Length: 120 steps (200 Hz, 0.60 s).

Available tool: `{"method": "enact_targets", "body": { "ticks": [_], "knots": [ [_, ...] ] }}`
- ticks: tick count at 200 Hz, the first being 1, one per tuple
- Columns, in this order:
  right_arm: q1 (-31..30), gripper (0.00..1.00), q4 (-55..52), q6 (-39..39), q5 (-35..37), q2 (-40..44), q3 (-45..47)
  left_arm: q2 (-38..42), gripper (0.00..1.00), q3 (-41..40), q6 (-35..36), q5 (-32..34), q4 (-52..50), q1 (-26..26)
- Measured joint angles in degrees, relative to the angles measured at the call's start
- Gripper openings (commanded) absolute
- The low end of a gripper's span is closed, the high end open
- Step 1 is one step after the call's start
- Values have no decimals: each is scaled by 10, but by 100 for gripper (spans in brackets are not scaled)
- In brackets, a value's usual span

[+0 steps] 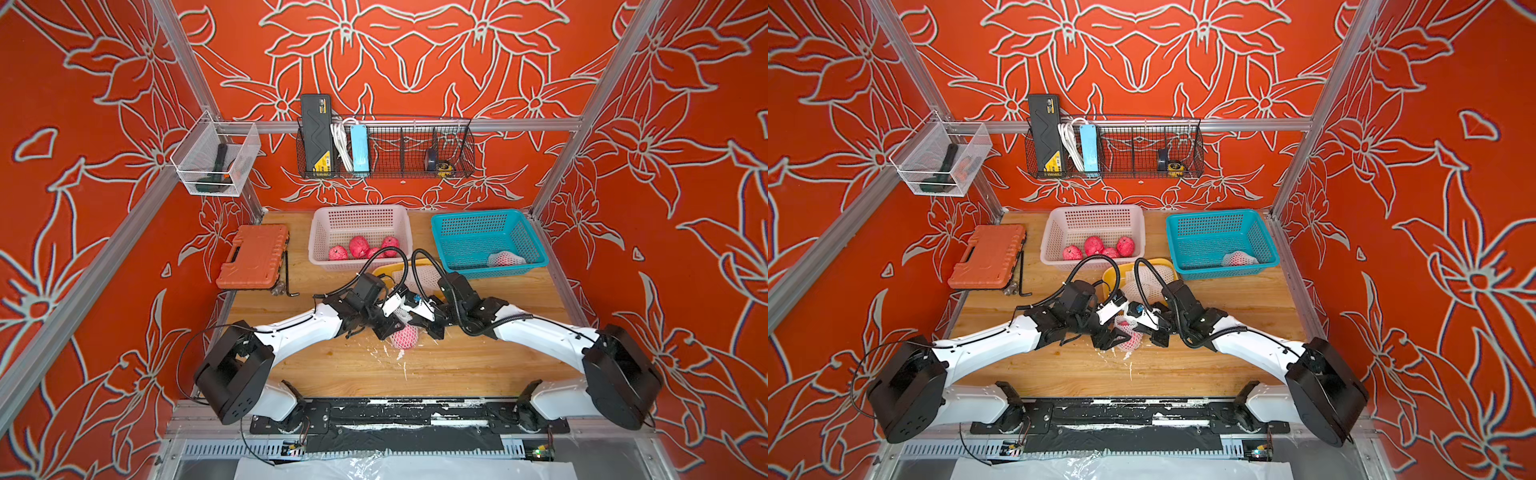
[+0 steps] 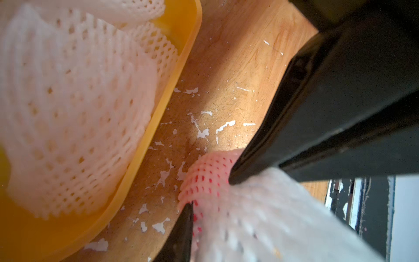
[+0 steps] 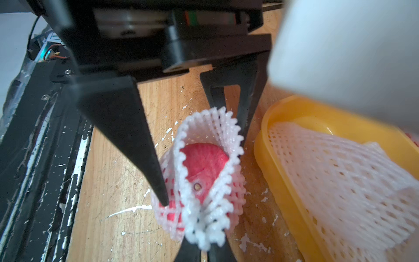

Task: Remove foam nets from apples
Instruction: Remove the foam net from the apple.

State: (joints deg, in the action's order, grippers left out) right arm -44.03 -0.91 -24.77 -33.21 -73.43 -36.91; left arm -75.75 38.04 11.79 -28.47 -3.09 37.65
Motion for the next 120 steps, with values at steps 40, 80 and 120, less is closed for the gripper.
{"method": "enact_targets", "body": {
  "ticks": [40,80,120],
  "knots": [
    [0,15,-5,0,0,0,0,-17,29,2,-1,-14,2,1],
    [0,36,-11,0,15,6,0,-17,20,7,-3,-21,3,2],
    [0,62,-17,-1,37,29,2,-12,17,7,-4,-22,7,2]
  ]
}}
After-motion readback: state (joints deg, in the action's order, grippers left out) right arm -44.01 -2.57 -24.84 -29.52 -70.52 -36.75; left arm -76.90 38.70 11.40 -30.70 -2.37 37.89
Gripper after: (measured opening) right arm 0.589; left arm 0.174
